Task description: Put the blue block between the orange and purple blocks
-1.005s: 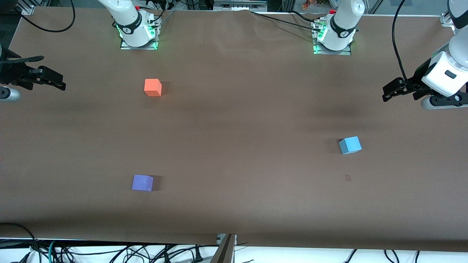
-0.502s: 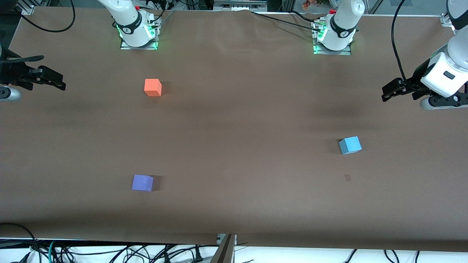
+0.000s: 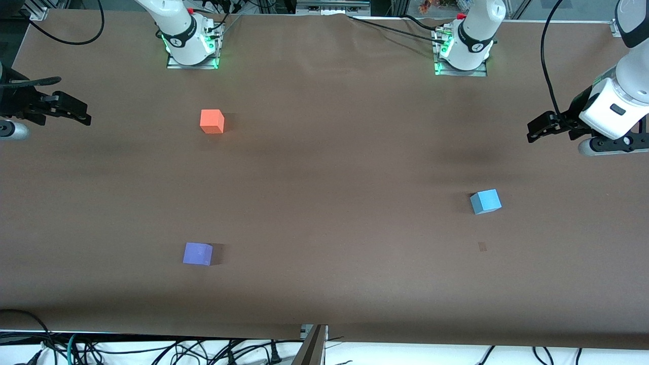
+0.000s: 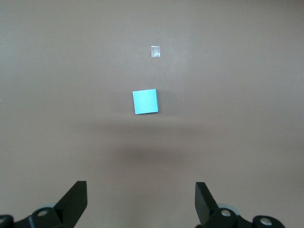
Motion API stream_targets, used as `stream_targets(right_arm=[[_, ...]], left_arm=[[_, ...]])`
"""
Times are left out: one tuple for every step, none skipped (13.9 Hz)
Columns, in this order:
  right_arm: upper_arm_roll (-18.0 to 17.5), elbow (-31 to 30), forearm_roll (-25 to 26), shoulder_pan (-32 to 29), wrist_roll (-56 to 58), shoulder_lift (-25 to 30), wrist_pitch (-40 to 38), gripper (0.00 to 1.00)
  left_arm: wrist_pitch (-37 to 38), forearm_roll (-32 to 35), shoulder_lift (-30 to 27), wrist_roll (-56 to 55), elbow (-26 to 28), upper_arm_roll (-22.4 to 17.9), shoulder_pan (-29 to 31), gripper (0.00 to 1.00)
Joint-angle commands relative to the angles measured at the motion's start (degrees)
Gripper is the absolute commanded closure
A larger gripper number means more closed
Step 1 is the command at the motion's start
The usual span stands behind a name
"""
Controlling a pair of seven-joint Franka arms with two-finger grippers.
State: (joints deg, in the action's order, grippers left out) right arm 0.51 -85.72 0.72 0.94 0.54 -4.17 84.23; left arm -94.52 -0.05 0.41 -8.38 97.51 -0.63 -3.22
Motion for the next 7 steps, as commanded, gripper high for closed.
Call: stream_targets(right_arm=[[-0.60,0.81,0.42,-0.67,0.78,-0.31,-0.03,0.00],[-0.60,0.81,0.42,-0.67,0.78,-0.31,-0.03,0.00],[-0.51,0.81,0.42,-0.67,0.96,-0.31,-0.03,0.00],[-0.51,0.81,0.33,-0.76,0.96,-0.40,-0.11,0.00],[-0.51,0.81,0.33,-0.76,0.96,-0.31,-0.11,0.00],[-0.51,0.81,0.33,-0.76,0.96,-0.31,-0.11,0.00],[-0.51,0.81,0.33,-0.76,1.04,-0.31,-0.03,0.00]], left_arm=[[0.13,0.23,-0.15,1.87,-0.03,-0.25,0.66,0.00],[0.21,0.31,-0.14,1.61,-0.03,-0.08,0.67,0.00],[0.22,0.31,-0.14,1.44,-0.03,-0.07,0.67,0.00],[0.22,0.40,-0.14,1.26,-0.03,0.01,0.67,0.00],[0.30,0.49,-0.14,1.09,-0.03,0.10,0.67,0.00],[0.22,0.66,-0.14,1.08,-0.03,0.19,0.67,0.00],[0.22,0.67,-0.14,1.08,-0.03,0.19,0.67,0.00]])
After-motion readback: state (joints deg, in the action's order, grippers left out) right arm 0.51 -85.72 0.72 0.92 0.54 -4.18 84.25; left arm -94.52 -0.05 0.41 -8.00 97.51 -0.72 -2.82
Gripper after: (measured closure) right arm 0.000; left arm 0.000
